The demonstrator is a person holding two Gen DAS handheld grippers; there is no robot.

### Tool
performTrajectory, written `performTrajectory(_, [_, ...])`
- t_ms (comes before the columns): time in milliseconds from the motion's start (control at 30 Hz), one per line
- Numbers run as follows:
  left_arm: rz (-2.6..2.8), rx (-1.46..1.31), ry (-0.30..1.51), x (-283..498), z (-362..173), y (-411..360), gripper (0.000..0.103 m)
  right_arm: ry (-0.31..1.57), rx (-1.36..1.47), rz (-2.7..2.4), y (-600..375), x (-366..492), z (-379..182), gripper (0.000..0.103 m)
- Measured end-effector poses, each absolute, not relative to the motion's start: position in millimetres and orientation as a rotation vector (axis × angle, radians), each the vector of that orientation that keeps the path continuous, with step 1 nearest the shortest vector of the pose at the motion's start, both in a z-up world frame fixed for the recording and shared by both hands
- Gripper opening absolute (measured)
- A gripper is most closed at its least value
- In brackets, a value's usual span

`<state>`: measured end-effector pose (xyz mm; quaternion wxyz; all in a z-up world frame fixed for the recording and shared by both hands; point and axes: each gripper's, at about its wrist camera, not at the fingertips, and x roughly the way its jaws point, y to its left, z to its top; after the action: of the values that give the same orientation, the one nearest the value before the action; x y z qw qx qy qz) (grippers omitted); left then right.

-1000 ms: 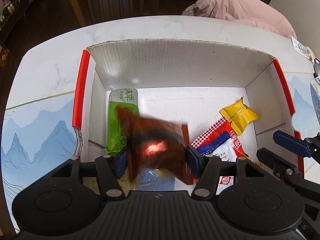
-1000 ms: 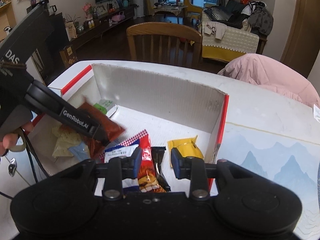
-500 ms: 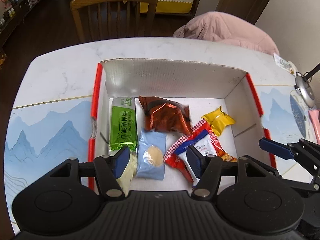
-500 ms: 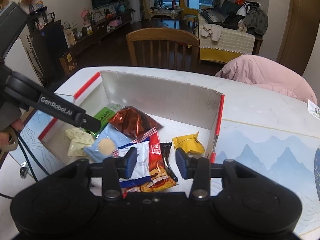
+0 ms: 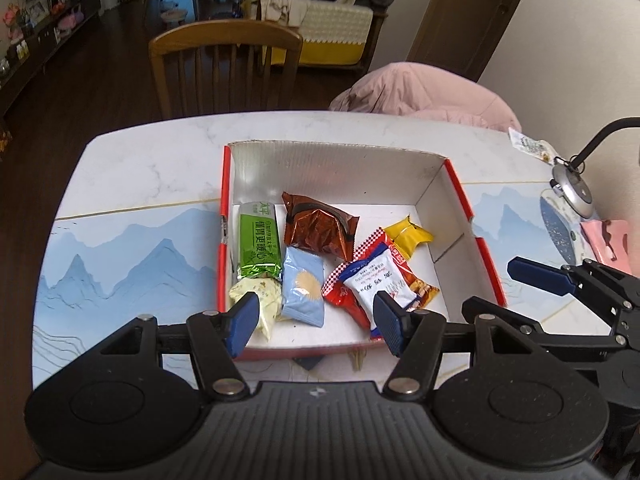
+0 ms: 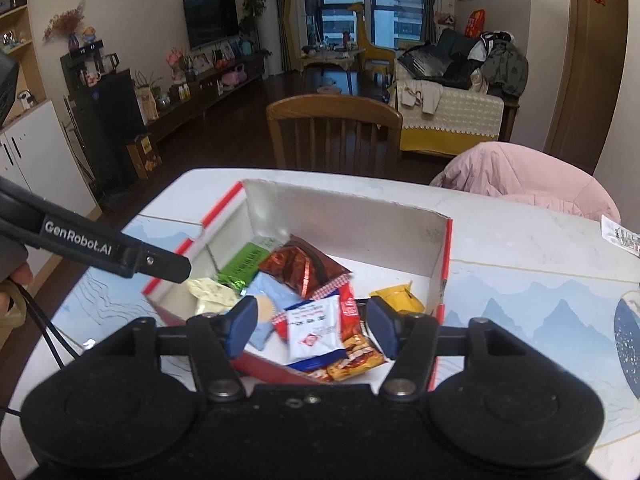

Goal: Organize snacks
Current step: 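Lift both tools out of the box toward the Minion and M&M packets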

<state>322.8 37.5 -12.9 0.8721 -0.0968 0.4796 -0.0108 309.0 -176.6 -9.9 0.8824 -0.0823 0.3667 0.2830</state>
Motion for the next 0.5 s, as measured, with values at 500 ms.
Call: performTrajectory(500, [-0.065, -0.218, 0.922, 242.9, 11.5, 57.4, 0.062, 0.711, -0.102, 0.656, -164.9, 251.4, 11.4, 0.082])
